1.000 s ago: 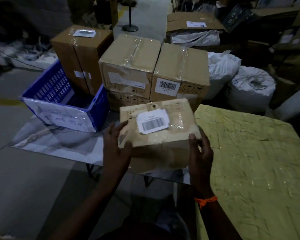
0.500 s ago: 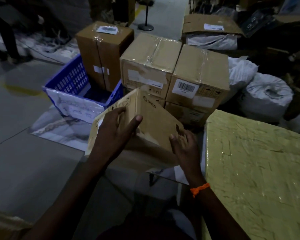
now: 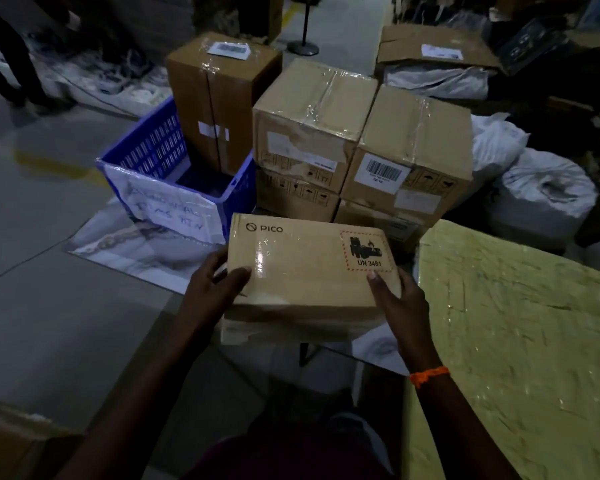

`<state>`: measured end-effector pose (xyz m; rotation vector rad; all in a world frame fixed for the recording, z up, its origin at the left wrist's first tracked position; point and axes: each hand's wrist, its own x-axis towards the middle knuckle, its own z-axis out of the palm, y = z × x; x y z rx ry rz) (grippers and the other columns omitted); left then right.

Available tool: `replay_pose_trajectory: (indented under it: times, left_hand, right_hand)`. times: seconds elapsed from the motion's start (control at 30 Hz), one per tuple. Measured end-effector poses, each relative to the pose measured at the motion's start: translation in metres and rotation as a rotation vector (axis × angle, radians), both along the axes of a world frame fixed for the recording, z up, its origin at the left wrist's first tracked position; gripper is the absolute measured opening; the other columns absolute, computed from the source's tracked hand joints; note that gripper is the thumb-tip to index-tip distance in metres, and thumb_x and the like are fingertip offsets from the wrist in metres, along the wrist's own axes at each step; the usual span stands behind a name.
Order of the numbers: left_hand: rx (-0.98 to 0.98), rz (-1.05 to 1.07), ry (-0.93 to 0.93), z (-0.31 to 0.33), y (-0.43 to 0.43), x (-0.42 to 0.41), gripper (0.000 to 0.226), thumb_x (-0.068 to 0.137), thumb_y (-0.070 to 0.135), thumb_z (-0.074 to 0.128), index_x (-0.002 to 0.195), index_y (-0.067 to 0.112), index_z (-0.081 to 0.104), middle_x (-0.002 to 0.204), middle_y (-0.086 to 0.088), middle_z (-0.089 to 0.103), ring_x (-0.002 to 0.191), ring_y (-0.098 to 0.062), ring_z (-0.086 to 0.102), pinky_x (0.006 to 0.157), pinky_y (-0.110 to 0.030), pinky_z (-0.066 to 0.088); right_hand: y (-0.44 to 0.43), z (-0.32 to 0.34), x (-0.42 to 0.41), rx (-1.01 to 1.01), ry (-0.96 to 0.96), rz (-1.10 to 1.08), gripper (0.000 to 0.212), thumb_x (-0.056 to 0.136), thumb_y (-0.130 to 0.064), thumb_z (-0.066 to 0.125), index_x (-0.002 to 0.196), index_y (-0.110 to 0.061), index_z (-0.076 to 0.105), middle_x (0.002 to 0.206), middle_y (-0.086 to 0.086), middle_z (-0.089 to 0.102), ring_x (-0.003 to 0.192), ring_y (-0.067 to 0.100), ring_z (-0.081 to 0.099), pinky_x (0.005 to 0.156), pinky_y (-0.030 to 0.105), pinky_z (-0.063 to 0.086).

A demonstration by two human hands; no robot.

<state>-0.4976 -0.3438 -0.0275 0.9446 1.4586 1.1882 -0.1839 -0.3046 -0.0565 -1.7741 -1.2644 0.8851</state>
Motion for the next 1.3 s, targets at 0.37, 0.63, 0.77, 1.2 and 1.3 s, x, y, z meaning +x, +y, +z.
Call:
replay_pose_trajectory:
  times: [0.37,0.63,0.77,1.2,1.3]
  left_hand:
    - [-0.151,0.045,0.030,-0.038,-0.006,0.018,0.062,0.089,0.037,0.073,0.144,0.027,0.046,0.138,-0.002,0.056,0.113,-0.019,0.062,0.082,-0.037,0.055]
    - [-0.225,-0.106,0.169,-0.012,0.043,0.018,0.040,0.100,0.037,0.061,0.137,0.025,0.051,0.128,0.000,0.055,0.108,-0.018,0.055,0.076,-0.033,0.047]
    - [-0.295,-0.155,0.080,-0.002,0.061,0.022,0.047,0.100,0.051,0.056,0.139,0.025,0.054,0.131,-0.002,0.055,0.116,-0.023,0.054,0.095,-0.045,0.046]
    - [-0.143,0.088,-0.094,-0.020,0.021,0.020,0.023,0.094,0.037,0.070,0.104,0.016,0.064,0.109,-0.003,0.068,0.105,-0.022,0.067,0.079,-0.038,0.055]
    - [-0.190,0.078,0.057,-0.047,0.004,0.018,0.041,0.086,0.037,0.080,0.114,0.011,0.063,0.112,-0.008,0.068,0.100,-0.025,0.069,0.074,-0.038,0.058]
  right_hand:
    - [-0.025,-0.005,0.013,0.053,-0.020,-0.025,0.030,0.092,-0.032,0.077,0.116,-0.031,0.058,0.100,-0.026,0.061,0.089,-0.013,0.057,0.066,0.000,0.045]
    - [0.034,0.002,0.030,-0.104,-0.013,0.100,0.048,0.092,-0.044,0.075,0.133,-0.024,0.061,0.119,-0.001,0.072,0.104,0.016,0.069,0.085,0.033,0.059]
    - [0.048,0.013,0.019,-0.131,0.048,0.106,0.036,0.096,-0.038,0.071,0.126,-0.018,0.065,0.113,0.001,0.072,0.098,0.015,0.068,0.068,0.020,0.050]
    - [-0.006,-0.006,0.036,-0.058,0.280,-0.245,0.048,0.083,-0.065,0.075,0.111,-0.026,0.067,0.110,0.000,0.074,0.100,0.019,0.071,0.085,0.042,0.060]
    - [-0.027,-0.027,0.035,-0.110,0.223,-0.191,0.054,0.081,-0.059,0.080,0.117,-0.020,0.072,0.108,0.001,0.077,0.097,0.019,0.074,0.084,0.042,0.062]
